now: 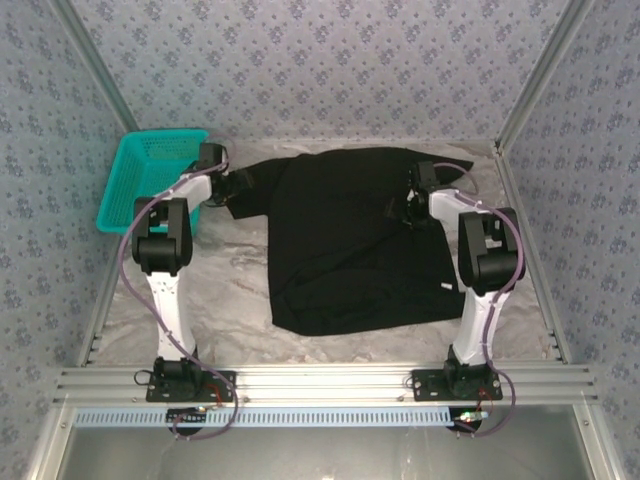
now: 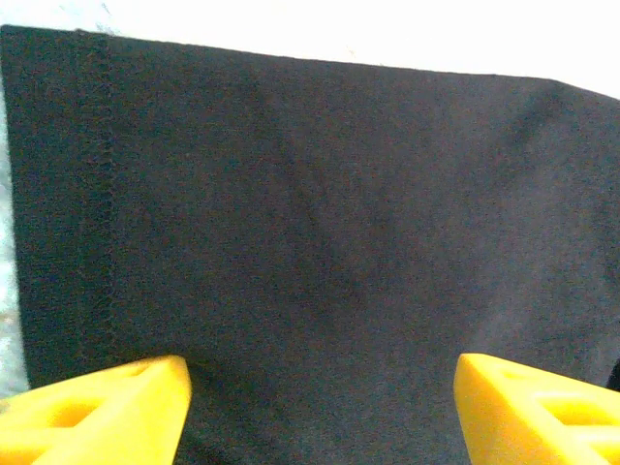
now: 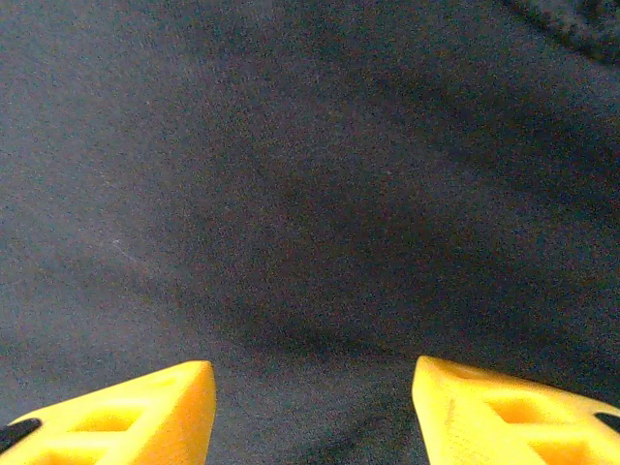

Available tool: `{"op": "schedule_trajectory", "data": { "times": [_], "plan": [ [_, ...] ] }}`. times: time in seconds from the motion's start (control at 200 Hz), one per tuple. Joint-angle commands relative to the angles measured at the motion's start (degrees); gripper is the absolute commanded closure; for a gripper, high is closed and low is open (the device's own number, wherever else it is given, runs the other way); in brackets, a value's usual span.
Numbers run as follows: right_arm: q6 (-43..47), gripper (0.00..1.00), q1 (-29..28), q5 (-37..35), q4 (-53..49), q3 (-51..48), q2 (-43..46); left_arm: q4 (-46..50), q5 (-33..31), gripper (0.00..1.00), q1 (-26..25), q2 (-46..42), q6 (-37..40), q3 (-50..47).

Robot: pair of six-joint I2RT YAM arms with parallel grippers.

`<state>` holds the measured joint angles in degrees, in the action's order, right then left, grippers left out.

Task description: Fold the inside-out t-shirt

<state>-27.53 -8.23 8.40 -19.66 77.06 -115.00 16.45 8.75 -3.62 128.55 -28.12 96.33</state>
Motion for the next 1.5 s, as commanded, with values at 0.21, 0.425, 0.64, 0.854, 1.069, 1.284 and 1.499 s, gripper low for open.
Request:
{"op": "schedule_trajectory", "data": {
  "times": [0.21, 0.425, 0.64, 0.854, 1.069, 1.284, 1.499],
  "plan": [
    [9.9, 0.33, -2.0, -1.9, -7.9, -2.4, 15.5, -0.8, 6.1, 0.16, -1.9, -5.1, 1.6, 3.7],
    [10.0, 0.28, -1.7, -1.5, -11.4, -17.6, 34.5, -8.1, 11.6, 0.12, -7.9, -21.5, 4.5, -13.2],
    [10.3, 0.28, 4.0, 0.1, -14.3, -21.9, 42.9, -6.0, 12.5, 0.22, -31.6, -35.2, 23.6, -30.9],
    [10.2, 0.28, 6.6, 2.0, -13.0, -22.9, 43.2, 3.8, 8.8, 0.44, -46.1, -27.0, 33.0, -27.1],
    [10.3, 0.28, 7.4, 3.7, -11.9, -24.0, 43.0, 6.6, 8.0, 0.44, -49.6, -16.3, 38.8, -20.7],
    [10.7, 0.28, 8.0, 4.2, -12.1, -24.2, 43.2, 8.6, 9.1, 0.36, -50.0, -11.2, 41.3, -16.1],
    [10.6, 0.28, 8.2, 4.3, -11.8, -24.7, 43.4, 10.2, 6.2, 0.30, -51.3, -8.8, 42.7, -14.7]
  ]
}}
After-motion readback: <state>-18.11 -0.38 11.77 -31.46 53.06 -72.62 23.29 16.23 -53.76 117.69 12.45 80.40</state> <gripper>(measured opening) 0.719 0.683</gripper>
